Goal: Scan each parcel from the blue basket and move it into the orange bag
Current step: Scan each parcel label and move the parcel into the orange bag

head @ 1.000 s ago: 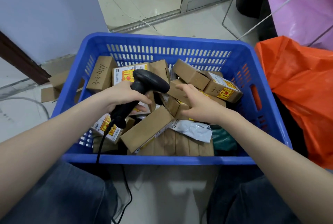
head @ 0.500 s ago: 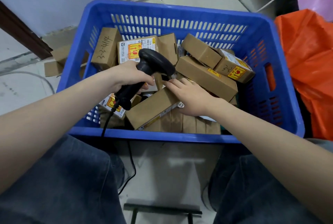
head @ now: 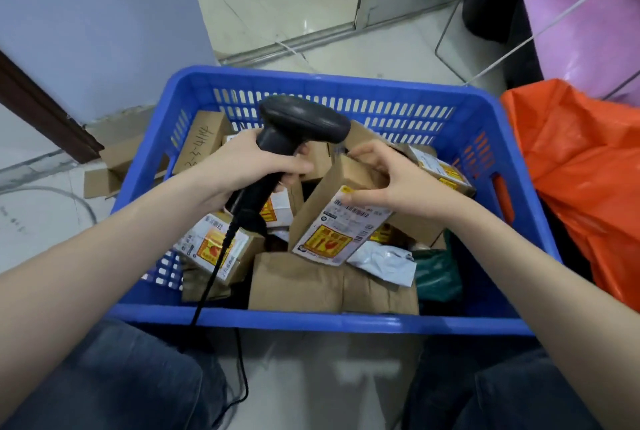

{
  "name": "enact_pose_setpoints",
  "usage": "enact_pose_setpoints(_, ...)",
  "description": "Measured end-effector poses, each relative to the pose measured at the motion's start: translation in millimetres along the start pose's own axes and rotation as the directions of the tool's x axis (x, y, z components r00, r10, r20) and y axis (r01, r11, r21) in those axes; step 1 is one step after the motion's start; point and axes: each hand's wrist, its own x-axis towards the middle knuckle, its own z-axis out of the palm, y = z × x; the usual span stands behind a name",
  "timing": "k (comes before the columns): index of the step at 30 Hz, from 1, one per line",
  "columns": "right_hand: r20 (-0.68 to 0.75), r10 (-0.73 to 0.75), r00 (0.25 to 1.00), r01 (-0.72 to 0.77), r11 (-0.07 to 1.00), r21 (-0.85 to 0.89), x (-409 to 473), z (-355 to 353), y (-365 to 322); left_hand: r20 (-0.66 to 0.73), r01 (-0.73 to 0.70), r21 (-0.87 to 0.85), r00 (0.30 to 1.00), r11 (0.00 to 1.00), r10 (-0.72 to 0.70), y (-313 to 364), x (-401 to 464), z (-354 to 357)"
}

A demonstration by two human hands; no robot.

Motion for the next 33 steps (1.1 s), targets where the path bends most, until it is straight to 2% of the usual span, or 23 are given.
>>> enact_pose_setpoints(3,-0.133,0.063,0.989,-0.045,0.990,0.132,-0.3,-16.2,-2.5,0.041,-0.051,-0.122,0.998,0.991,0.056,6.8,0.7,8.4)
enact_pose_setpoints(7,-0.242,0.092,0.966,-0.052,0.985,0.166,-1.7,-28.8,-7.1,0.035,-0.069,-0.090,0.997,0.993,0.073,12.6,1.2,22.6)
enact_pose_setpoints(17,-0.307,0.152,0.940,-0.082,0.970,0.228,-7.7,-37.0,-1.6,0.142,-0.136,0.060,0.982,0.989,0.126,21.7,0.0,38.6)
enact_pose_setpoints(23,-0.301,0.088,0.950,-0.043,0.988,0.150,-6.2,-39.2,-7.9,0.048,-0.132,-0.033,0.990,0.991,0.134,18.8,4.6,41.6)
enact_pose_setpoints(29,-0.332,0.026,0.943,0.024,0.989,0.144,-8.7,-35.5,-17.6,0.168,-0.127,0.009,0.978,0.992,0.123,22.0,5.3,44.1)
enact_pose_setpoints(33,-0.379,0.042,0.924,0.039,0.978,0.205,-9.7,-35.2,-20.5,0.144,-0.141,0.019,0.980,0.990,0.137,23.7,5.9,43.7)
